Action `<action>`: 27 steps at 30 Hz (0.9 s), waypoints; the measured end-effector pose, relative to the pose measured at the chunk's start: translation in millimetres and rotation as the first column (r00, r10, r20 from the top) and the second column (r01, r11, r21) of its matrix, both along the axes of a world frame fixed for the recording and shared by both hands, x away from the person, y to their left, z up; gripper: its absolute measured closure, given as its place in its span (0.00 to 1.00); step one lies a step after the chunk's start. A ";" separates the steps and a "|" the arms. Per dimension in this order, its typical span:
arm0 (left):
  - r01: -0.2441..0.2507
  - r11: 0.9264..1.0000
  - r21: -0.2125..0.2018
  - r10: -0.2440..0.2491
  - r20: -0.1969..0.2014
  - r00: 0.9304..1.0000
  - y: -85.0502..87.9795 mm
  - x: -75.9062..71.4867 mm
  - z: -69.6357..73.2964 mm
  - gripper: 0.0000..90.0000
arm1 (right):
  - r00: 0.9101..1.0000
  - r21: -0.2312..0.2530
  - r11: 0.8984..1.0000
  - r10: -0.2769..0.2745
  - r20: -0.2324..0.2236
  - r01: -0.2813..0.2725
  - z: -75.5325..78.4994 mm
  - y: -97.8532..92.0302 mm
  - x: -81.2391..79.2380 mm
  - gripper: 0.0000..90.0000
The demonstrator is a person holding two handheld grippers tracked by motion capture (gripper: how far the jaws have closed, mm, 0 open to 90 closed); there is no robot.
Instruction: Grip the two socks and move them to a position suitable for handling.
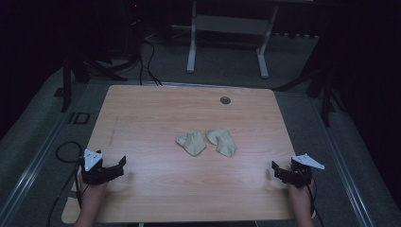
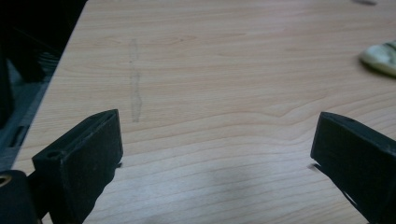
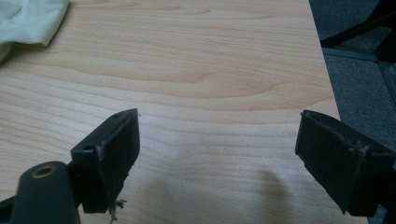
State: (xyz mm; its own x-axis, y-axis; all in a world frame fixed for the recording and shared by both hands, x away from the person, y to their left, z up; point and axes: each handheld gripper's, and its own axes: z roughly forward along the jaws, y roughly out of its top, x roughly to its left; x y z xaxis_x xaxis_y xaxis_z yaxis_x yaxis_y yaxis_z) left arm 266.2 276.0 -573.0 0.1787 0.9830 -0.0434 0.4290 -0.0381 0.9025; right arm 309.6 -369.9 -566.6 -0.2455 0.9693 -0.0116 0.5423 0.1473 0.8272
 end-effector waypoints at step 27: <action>0.031 1.000 0.007 -0.031 -0.022 0.999 -10.4 0.0 2.7 0.04 | 0.980 0.052 0.987 0.158 -0.119 -0.153 21.5 48.7 24.9 0.15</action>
